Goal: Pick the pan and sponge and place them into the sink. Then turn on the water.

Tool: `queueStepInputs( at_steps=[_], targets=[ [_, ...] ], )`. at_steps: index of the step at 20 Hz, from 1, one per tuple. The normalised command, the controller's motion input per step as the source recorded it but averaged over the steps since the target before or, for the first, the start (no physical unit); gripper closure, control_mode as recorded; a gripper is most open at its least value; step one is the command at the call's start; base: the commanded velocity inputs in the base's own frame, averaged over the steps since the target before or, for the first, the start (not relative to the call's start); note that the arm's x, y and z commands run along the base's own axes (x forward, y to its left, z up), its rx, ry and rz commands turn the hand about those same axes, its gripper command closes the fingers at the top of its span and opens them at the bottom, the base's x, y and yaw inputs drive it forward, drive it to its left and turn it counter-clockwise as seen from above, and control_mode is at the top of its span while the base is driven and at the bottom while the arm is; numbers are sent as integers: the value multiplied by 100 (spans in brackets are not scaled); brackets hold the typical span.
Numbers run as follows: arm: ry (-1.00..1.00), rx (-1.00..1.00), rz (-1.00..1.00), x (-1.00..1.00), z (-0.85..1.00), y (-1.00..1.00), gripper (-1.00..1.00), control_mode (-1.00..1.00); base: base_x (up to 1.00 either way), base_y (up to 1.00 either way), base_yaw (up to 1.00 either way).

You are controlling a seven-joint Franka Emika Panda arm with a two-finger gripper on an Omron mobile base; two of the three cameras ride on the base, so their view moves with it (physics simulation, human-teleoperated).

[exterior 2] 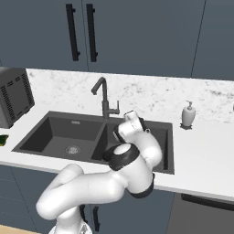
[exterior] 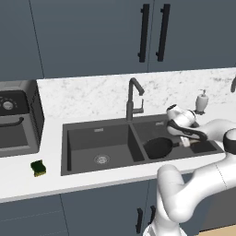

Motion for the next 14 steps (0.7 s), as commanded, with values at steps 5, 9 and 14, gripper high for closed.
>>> queueStepInputs(
  at_steps=[5,9,14],
  targets=[
    [3,-12,10,0,-24,11,100,-100,0,0,0],
    [4,-6,11,0,-28,8,100,-100,0,0,0],
    [0,0,13,0,-15,0,-100,-100,0,0,0]
  ],
)
